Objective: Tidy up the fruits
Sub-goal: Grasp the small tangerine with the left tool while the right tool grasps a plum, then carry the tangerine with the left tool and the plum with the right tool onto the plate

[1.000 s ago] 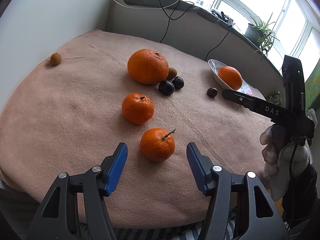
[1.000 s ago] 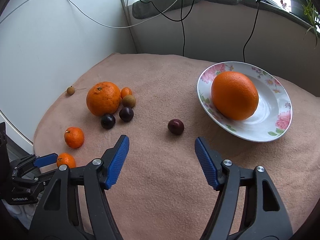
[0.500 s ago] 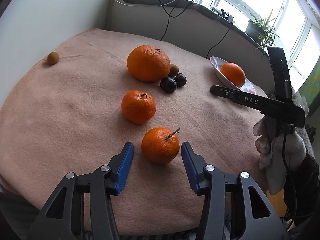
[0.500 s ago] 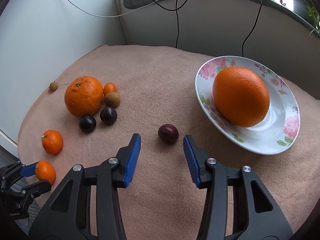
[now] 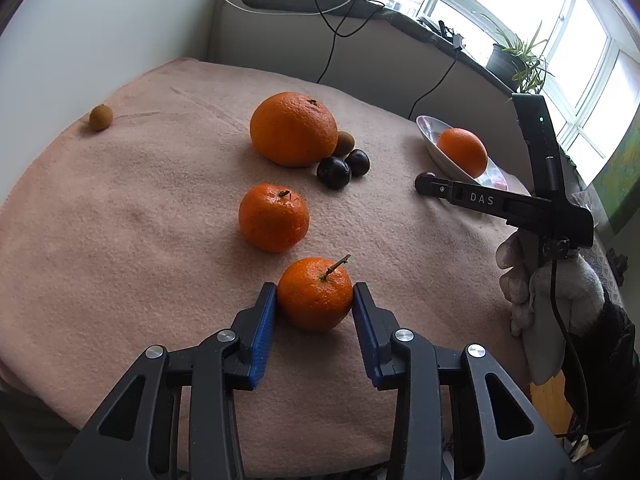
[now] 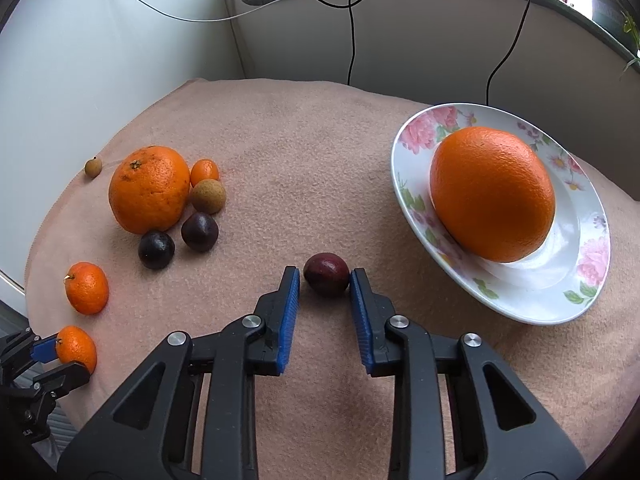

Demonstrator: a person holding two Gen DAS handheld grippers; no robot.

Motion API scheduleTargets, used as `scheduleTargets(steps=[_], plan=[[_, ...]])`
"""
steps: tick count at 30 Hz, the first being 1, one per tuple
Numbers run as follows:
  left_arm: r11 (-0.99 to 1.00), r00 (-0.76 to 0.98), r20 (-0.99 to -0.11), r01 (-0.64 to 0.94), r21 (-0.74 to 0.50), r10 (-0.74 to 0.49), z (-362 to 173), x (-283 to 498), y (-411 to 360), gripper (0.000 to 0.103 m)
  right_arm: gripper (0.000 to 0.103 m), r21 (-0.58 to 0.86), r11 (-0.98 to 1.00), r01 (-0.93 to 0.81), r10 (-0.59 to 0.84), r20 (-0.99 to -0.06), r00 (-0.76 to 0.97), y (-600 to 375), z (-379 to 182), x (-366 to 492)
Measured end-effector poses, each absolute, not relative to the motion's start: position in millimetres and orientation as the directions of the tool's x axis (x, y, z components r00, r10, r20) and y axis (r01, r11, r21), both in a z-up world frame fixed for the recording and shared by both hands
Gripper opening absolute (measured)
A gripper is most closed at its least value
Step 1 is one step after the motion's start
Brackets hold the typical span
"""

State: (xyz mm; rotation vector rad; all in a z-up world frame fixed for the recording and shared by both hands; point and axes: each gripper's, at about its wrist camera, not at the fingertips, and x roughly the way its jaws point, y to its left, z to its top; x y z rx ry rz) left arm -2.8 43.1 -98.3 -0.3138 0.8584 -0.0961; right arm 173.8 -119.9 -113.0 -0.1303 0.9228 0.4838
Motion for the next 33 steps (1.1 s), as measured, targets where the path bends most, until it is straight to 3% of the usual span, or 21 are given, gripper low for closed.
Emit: scheduleTargets(steps=[33], plan=[[0.941,0.709,-0.65,0.057,-0.335,-0.274,-61.4,28.9,18.4,0.036,0.025,0.171,0.881,-0.441,0.42,-0.713,0.562,-167.6,-73.5,143.4]])
